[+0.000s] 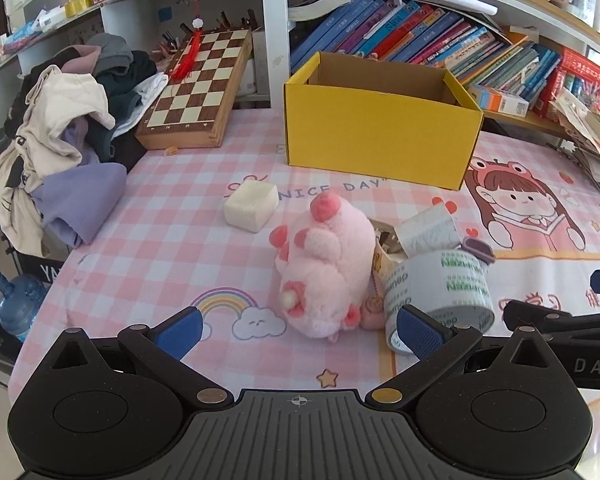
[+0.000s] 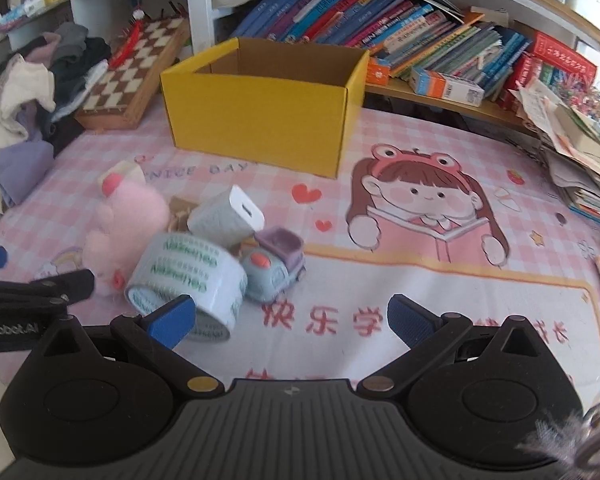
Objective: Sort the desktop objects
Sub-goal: 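Close the left tool on the clear tape roll while the right tool grasps the grey toy car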
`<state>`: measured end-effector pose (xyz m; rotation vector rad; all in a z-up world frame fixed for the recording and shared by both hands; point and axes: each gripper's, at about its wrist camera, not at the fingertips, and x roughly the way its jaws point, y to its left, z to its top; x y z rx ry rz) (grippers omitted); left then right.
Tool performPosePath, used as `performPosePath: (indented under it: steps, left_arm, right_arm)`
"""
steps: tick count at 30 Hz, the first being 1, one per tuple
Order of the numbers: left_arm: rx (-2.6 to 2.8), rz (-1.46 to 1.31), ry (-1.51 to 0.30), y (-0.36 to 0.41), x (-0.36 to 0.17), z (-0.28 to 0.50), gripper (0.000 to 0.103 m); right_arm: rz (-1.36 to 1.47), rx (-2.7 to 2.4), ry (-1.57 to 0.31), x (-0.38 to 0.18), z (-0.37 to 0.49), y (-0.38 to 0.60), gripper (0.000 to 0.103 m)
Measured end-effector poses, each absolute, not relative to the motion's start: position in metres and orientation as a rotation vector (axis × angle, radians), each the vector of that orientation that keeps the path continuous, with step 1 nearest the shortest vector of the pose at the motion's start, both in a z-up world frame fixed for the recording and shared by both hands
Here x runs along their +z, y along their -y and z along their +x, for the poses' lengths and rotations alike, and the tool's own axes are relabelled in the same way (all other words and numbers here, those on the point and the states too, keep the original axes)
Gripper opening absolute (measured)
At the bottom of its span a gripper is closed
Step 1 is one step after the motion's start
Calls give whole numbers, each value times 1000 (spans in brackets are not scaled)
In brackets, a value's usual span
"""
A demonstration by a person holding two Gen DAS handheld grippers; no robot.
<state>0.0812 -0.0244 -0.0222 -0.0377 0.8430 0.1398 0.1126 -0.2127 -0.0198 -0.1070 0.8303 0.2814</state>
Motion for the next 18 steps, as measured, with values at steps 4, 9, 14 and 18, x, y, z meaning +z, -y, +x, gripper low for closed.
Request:
performPosePath:
  steps: [4,9,14,18]
  left_arm:
    - [153,-36,-852,29,-25,90,103]
    - [106,-32,-824,41,-21,95,103]
    - [37,55,-818,64,-20,99,102]
    - [-3,49,-842,72,-24,105,102]
  right_arm:
    - [-113,319,-829,-21,126,215,95]
    - [-94,347,-850,-24,145,221,77]
    - [-71,364,-895,-32,165,225,75]
    - [-48,392,-941,-41,181,226,75]
